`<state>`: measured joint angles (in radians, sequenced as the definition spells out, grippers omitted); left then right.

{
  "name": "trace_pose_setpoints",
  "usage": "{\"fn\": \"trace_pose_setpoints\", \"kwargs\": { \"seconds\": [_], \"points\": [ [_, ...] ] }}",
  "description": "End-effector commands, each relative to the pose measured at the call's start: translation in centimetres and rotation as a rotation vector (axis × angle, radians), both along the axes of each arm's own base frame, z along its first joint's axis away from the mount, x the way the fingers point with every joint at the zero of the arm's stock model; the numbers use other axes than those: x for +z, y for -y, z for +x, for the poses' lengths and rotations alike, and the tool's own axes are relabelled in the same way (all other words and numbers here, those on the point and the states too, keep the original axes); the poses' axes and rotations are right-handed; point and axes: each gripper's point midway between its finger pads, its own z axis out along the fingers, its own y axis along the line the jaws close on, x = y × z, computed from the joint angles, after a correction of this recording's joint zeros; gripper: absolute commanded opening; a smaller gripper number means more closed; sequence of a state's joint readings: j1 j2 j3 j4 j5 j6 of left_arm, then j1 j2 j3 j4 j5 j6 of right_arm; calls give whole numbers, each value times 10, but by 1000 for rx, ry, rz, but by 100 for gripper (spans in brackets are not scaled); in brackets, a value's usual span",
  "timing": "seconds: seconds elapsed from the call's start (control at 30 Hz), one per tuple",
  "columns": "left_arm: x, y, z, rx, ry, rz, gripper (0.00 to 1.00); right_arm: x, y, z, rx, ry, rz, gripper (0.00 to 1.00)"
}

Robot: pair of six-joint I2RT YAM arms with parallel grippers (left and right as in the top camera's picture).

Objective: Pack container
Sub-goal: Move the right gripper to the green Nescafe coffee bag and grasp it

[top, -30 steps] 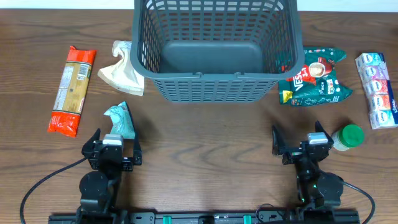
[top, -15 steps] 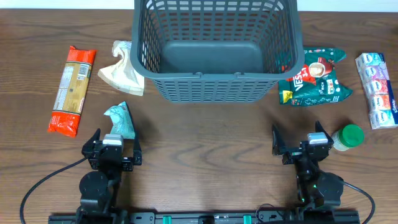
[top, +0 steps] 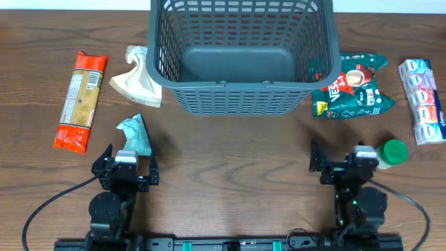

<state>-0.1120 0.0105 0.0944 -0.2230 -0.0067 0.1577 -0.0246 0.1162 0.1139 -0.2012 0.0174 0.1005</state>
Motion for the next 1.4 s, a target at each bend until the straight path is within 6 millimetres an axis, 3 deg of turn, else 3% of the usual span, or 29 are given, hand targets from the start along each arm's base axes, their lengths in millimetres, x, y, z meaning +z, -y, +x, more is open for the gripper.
{"fn": "trace_pose_setpoints", "kwargs": {
  "seconds": [0.0, 0.43, 0.63, 0.73, 0.9, 1.0, 1.1, 1.27, 1.37],
  "points": [
    [-12, -2, 0, 9, -24, 10, 99, 53, 27, -1, -154, 51, -1, 99],
    [-12, -2, 0, 9, -24, 10, 99, 195, 78, 30, -297, -233, -87, 99],
    [-12, -2, 0, 9, -24, 10, 99, 234, 98, 61, -279, -409, -168, 99],
    [-12, -2, 0, 9, -24, 10, 98, 232, 103, 81, -231, -521, -171, 99],
    [-12, -2, 0, 9, -24, 10, 99, 205, 115, 104, -192, -719, -147, 99],
    [-12, -2, 0, 9, -24, 10, 99, 194, 116, 123, -186, -730, -107, 99],
    [-12, -2, 0, 9, -24, 10, 99, 184, 115, 128, -163, -755, -100, 99],
    [-12, -2, 0, 9, -24, 10, 99, 178, 111, 150, -71, -731, -143, 99],
    [-12, -2, 0, 9, -24, 10, 98, 162, 114, 163, -66, -757, -125, 99]
  ]
}}
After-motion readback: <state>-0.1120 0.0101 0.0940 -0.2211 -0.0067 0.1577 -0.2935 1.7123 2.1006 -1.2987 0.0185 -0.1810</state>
